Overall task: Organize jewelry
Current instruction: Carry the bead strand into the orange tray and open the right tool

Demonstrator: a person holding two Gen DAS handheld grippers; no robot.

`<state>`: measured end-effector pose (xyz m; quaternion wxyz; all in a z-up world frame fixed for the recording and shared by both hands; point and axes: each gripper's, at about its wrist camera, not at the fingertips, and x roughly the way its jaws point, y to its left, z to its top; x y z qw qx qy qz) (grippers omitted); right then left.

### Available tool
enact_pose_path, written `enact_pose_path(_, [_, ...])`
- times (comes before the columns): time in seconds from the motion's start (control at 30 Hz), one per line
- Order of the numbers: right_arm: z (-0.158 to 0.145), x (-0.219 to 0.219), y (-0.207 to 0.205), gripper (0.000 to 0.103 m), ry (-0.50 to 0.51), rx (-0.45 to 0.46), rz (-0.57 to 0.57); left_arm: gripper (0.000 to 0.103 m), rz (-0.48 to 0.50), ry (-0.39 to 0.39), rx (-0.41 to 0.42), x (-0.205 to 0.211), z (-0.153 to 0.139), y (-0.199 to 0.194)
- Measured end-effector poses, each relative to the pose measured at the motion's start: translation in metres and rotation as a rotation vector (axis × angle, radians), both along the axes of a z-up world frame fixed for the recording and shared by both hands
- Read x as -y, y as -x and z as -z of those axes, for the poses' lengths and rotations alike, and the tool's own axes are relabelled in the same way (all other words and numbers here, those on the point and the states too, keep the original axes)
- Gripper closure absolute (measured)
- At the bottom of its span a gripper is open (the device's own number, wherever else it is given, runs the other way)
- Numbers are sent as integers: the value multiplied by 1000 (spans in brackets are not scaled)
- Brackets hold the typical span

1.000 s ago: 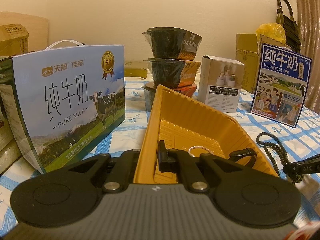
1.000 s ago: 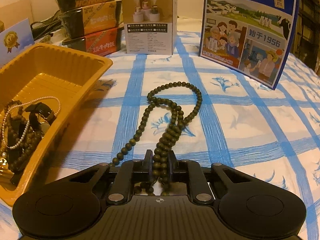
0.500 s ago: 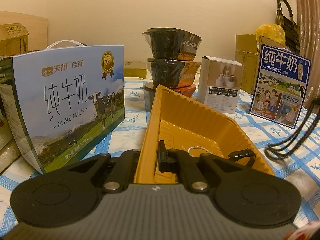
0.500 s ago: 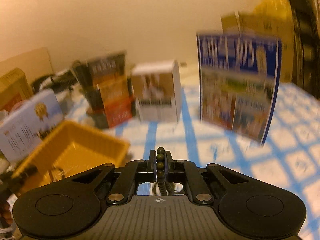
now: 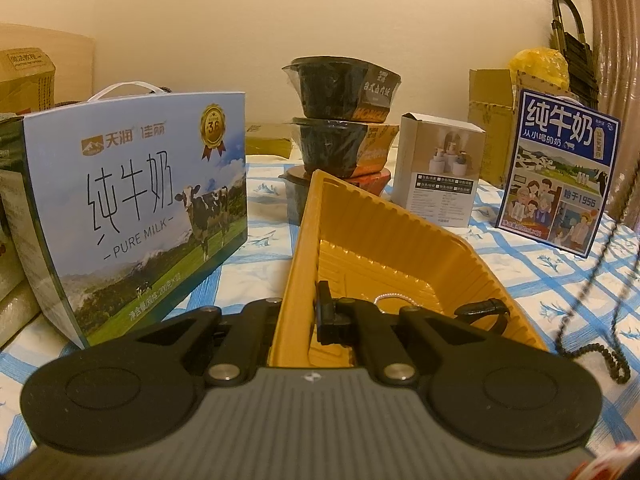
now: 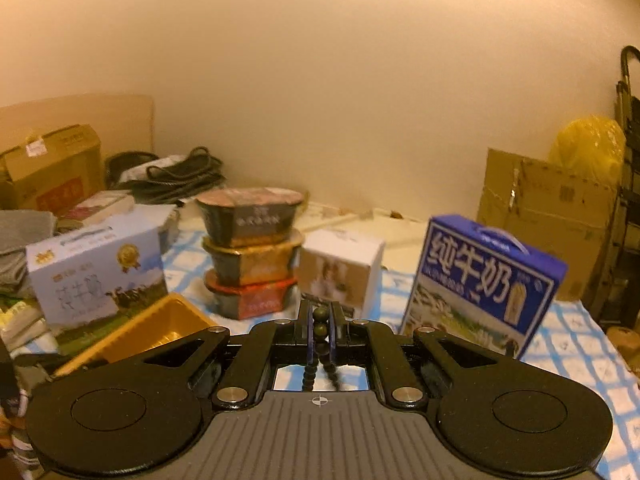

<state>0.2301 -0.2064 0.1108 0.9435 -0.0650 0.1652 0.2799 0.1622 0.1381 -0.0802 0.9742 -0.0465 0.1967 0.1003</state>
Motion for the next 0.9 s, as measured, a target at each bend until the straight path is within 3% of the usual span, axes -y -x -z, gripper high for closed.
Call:
enact_pose_path(0.63, [-112, -15, 8, 96, 11, 138, -92, 99, 6, 3, 8, 1, 0, 0])
enact_pose_path(0.9, [-152, -55, 4, 96, -68, 252, -160, 99, 6, 10, 13, 1, -2, 0])
